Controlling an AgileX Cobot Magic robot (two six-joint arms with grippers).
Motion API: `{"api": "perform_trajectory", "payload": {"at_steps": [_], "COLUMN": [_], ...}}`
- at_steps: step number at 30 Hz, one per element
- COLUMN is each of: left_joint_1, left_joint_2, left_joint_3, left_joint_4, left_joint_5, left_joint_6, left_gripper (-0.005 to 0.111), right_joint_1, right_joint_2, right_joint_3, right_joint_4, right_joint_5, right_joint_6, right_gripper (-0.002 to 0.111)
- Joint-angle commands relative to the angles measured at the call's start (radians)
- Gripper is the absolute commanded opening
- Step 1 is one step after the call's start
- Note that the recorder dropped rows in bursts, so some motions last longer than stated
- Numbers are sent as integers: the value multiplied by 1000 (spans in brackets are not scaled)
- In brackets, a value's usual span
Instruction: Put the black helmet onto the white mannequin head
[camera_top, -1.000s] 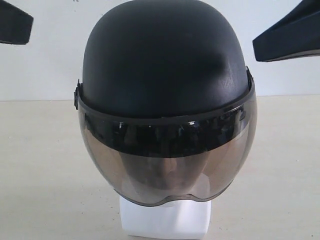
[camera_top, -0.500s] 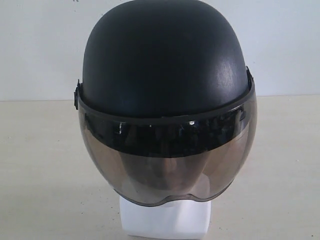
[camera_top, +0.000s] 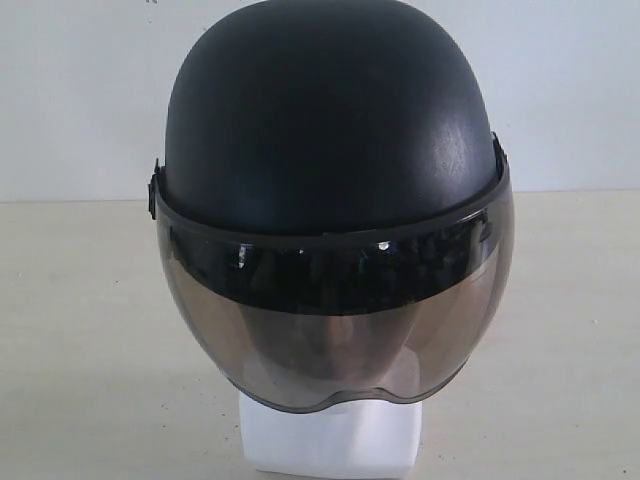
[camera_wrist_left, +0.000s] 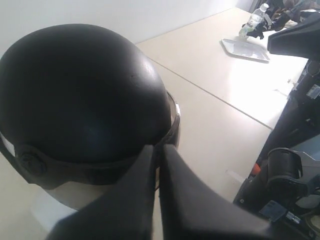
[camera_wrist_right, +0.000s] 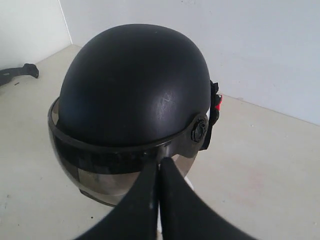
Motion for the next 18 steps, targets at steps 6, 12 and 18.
{"api": "perform_trajectory", "payload": {"at_steps": [6,12,18], "left_joint_1": [-2,-2,-2], "left_joint_2": [-35,-150,-245], "left_joint_3": [4,-17,-2], "left_joint_4": [-13,250,901], "left_joint_5": [2,-54,24], "left_joint_6": [-7,-35,-852], "left_gripper": [4,4,4], "right_joint_1": [-2,-2,-2], "right_joint_2": [-6,-6,-6], "right_joint_3": [-2,-2,-2], "right_joint_4": [2,2,2], "right_joint_5": [-6,-6,-6], "right_joint_6": [5,5,5], "right_gripper": [0,0,0]}}
